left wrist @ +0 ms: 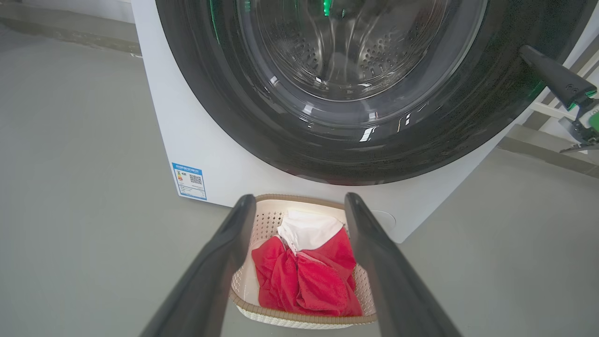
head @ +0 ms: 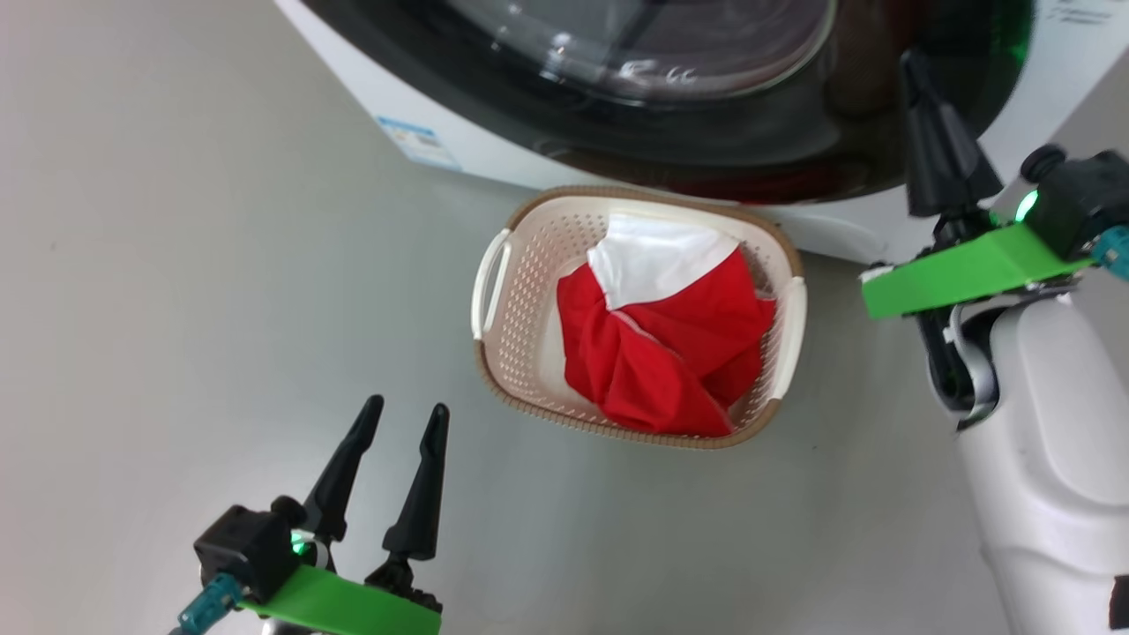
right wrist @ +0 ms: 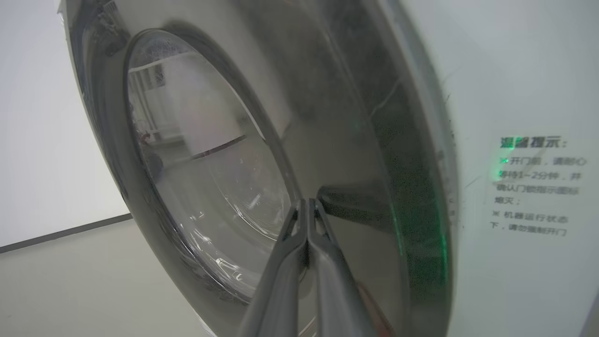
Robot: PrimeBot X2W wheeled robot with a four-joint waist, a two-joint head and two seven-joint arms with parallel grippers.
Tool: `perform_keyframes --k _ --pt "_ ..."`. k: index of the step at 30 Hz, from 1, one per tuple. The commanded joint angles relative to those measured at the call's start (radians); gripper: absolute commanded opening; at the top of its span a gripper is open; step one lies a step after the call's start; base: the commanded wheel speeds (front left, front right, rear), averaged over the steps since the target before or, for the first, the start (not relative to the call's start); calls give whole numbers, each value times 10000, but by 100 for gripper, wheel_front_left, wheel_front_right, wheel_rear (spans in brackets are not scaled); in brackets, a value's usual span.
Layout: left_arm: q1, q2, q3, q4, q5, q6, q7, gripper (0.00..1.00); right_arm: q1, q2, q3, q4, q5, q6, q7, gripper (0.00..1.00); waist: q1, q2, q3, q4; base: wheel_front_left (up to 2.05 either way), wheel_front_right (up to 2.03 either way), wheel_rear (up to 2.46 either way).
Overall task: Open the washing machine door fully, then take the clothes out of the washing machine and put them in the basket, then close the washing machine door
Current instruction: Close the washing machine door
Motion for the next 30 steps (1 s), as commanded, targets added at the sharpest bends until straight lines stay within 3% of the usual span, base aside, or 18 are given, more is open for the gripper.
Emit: perform_keyframes --k 1,13,22,24,25,26,27,30 --pt "-212 136 274 -154 -129 -56 -122 100 -340 109 32 -224 -110 -9 -63 0 -1 0 341 290 0 0 0" --pt "-599 179 195 -161 -265 -56 -122 100 -1222 79 -408 -401 -246 -9 -63 0 -1 0 864 335 0 0 0" --pt "-493 260 416 -47 -305 -56 -122 100 -256 106 298 -351 13 -9 -63 3 -1 0 305 -56 0 0 0" --pt "-431 324 468 -4 -282 -56 -122 100 136 114 492 -376 111 -9 -63 38 -1 0 88 -182 0 0 0" --pt "-395 361 498 18 -268 -56 -122 100 344 118 614 -373 169 -9 -63 47 -1 0 -26 -245 0 0 0" --pt "-353 397 533 36 -252 -56 -122 100 555 121 744 -377 216 -9 -63 67 -1 0 -151 -308 0 0 0" --pt "-302 428 574 48 -233 -56 -122 100 768 124 815 -416 275 -9 -63 100 -1 0 -279 -369 0 0 0" --pt "-5 565 722 66 -122 -56 -122 100 1646 130 1023 -460 535 -9 -63 100 -1 0 -795 -648 0 0 0"
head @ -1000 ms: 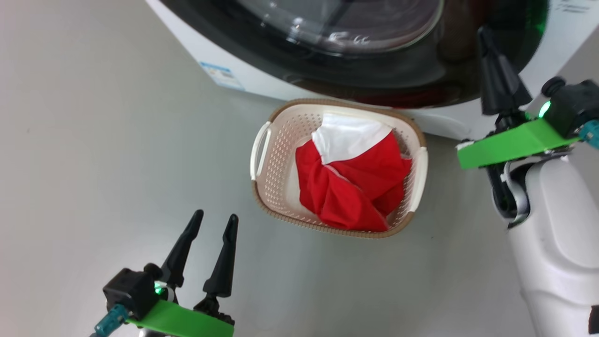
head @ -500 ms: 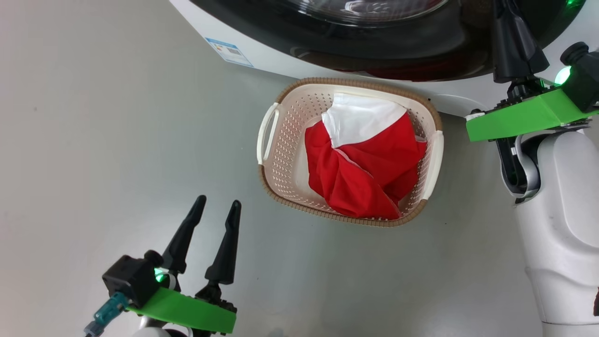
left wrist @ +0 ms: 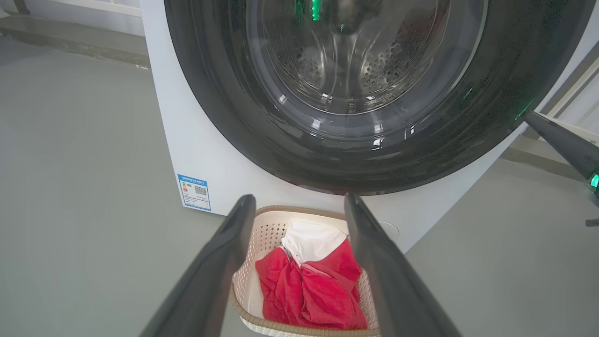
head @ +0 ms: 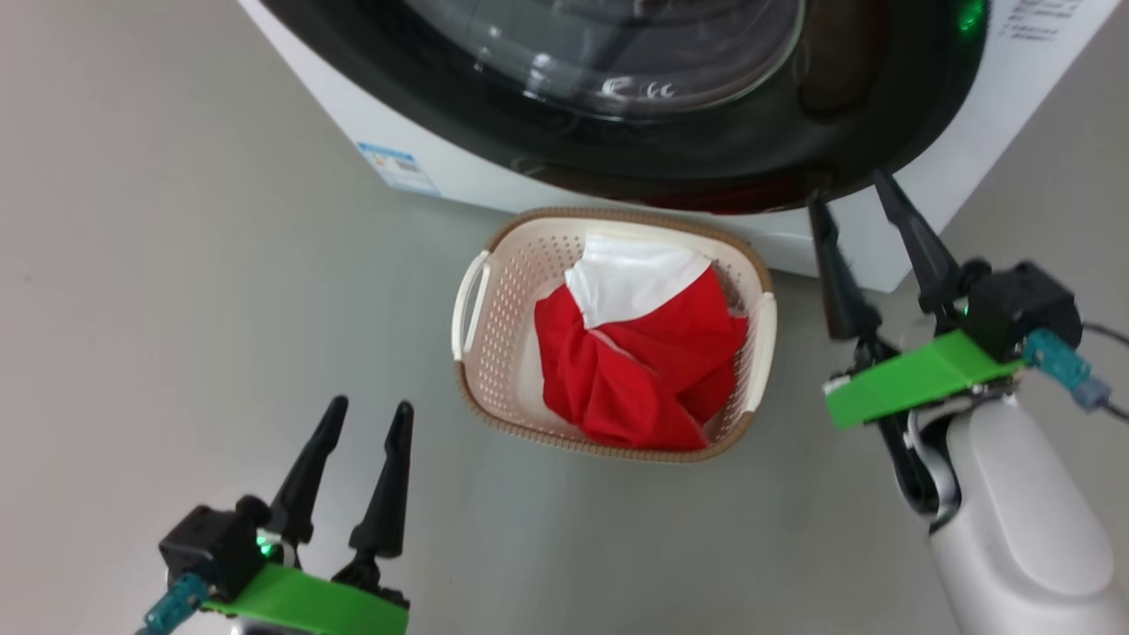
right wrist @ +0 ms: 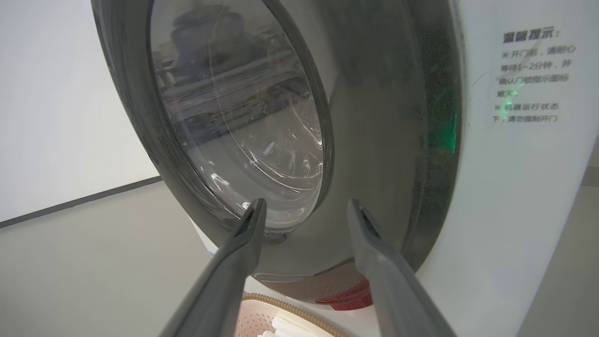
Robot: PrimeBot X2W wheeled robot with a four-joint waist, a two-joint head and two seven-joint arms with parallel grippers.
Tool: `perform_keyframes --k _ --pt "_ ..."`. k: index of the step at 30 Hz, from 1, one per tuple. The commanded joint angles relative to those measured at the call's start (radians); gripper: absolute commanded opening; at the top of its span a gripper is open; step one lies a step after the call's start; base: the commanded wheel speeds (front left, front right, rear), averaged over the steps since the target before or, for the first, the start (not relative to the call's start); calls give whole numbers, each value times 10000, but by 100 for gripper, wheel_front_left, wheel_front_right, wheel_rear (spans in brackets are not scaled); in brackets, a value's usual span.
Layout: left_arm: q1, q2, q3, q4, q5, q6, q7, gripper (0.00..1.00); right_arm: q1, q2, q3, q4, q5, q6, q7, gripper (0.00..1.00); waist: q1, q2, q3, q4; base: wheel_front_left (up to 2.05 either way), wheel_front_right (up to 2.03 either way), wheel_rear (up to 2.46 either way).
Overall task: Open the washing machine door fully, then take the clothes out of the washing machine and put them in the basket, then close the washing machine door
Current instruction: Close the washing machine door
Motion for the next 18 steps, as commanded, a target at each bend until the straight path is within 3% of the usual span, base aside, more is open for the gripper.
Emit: perform_keyframes --k 1,18 --pt "191 352 380 -164 151 -56 -122 100 264 158 295 -282 177 -9 -63 100 0 -1 -550 -421 0 0 0" --pt "1293 990 825 -447 352 -56 -122 100 3001 161 348 -809 1006 -9 -63 100 0 -1 -2057 -1905 0 0 0"
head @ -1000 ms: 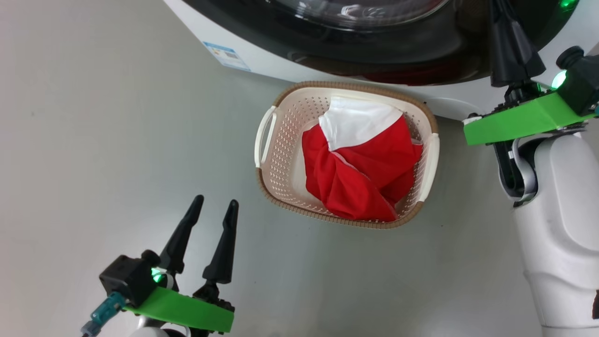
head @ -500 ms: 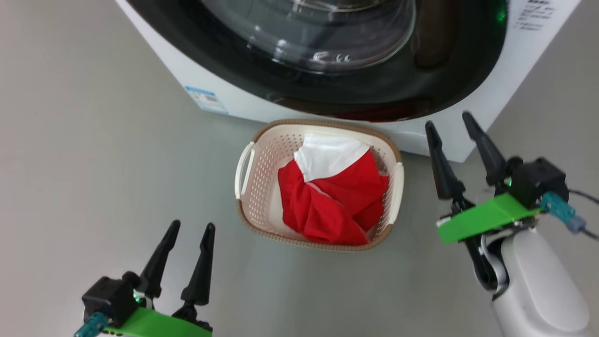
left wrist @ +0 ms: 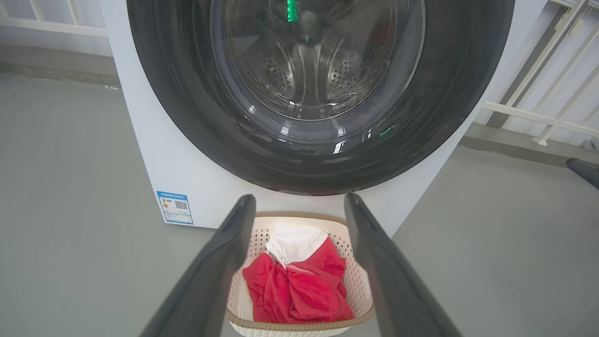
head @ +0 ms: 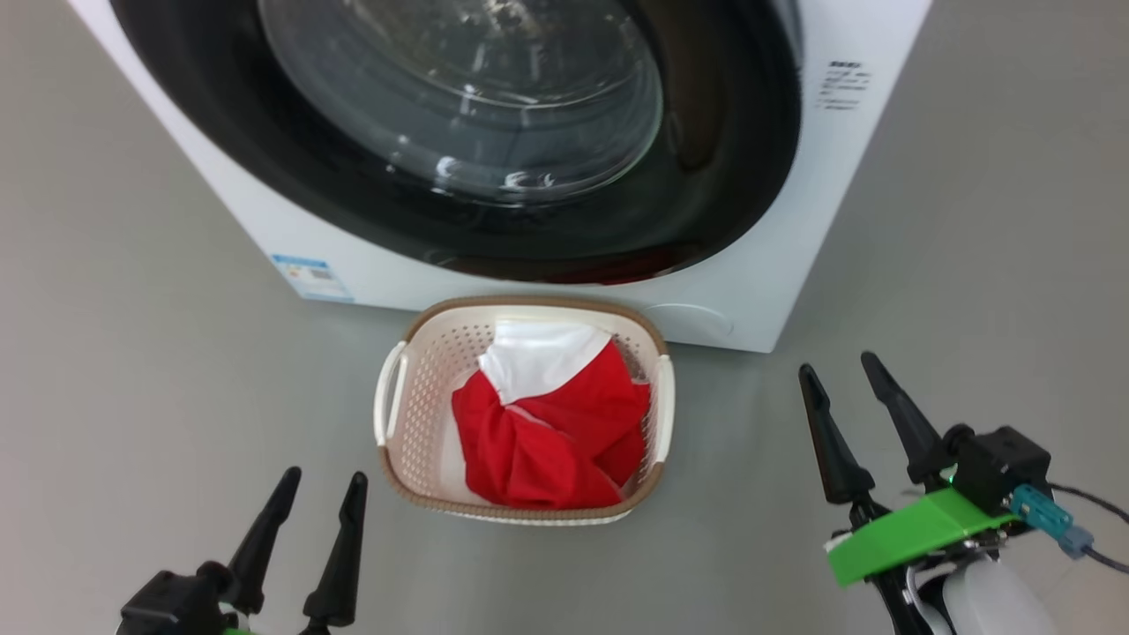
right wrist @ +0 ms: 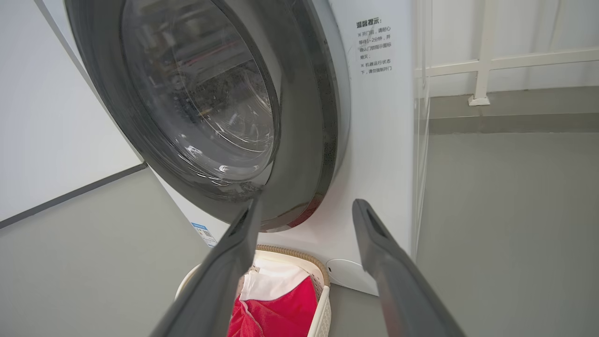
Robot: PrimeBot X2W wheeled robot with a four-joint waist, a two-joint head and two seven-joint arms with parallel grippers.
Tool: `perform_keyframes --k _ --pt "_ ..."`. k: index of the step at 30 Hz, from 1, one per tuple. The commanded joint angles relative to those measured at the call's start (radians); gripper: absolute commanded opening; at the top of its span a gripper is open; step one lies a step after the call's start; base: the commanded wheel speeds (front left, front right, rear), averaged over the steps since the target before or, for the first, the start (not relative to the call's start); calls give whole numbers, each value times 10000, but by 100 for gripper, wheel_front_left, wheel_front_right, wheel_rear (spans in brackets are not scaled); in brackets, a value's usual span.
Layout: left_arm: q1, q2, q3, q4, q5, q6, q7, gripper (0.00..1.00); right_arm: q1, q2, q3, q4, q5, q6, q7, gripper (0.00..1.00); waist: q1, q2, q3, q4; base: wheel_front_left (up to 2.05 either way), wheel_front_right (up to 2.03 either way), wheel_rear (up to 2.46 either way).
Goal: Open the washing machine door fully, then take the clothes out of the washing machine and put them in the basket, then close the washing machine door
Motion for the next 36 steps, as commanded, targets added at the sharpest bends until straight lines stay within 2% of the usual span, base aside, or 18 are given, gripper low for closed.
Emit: perform_keyframes --k 1,17,36 --pt "36 260 434 -264 87 -56 -122 100 159 63 264 -341 90 -9 -63 100 0 0 -452 -499 0 0 0" --pt "659 480 924 -560 76 -56 -122 100 1773 64 -356 -1020 187 -9 -63 100 0 0 -942 -1561 0 0 0" --pt "826 397 1170 -692 114 -56 -122 100 2265 64 -741 -1152 162 -9 -63 100 0 0 -931 -1793 0 0 0"
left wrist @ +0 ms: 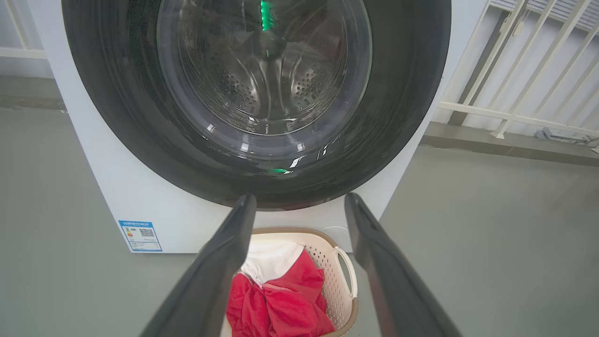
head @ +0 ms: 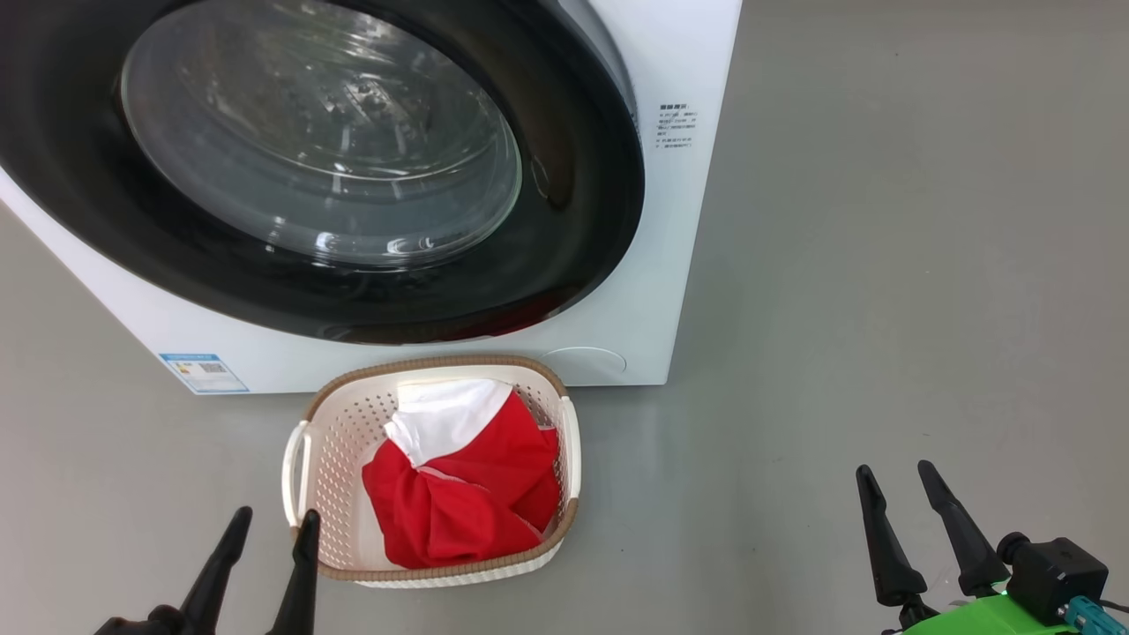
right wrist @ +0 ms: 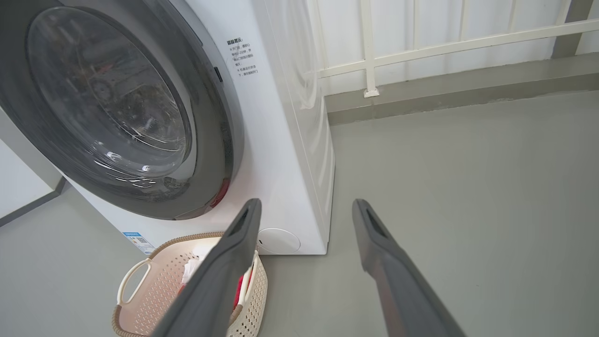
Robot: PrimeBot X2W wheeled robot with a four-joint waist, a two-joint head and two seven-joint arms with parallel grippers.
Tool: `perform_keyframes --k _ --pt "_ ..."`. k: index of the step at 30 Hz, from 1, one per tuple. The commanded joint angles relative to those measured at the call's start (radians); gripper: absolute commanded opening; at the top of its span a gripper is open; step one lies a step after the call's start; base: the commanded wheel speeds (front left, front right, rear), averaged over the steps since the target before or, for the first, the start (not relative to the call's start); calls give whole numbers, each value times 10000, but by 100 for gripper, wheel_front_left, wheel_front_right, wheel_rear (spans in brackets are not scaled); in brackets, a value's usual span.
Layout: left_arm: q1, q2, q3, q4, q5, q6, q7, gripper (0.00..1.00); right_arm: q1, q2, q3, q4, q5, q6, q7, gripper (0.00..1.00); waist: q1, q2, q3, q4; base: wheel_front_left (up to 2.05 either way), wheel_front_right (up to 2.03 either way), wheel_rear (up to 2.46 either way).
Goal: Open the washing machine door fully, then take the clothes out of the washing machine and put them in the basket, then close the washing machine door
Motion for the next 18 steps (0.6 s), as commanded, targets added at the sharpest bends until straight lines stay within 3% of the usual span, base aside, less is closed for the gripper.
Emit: perform_keyframes --k 1,10,11,12,18 --pt "-185 122 391 -244 -73 -56 -122 100 -151 -85 255 -267 30 -9 -63 100 0 0 5 14 0 0 0" --pt "-154 151 439 -298 -307 -56 -122 100 -218 -85 327 -259 67 -9 -63 100 0 0 10 23 0 0 0" --pt "-148 143 469 -304 -322 -56 -122 0 -226 -85 340 -258 70 -9 -63 0 0 0 11 23 0 0 0" --pt "-4 -14 67 25 -277 11 10 0 -13 11 52 53 3 0 2 0 0 0 11 24 0 0 0" --pt "-4 -376 -109 590 -415 15 59 0 -4 146 59 616 150 0 30 0 0 0 12 21 0 0 0"
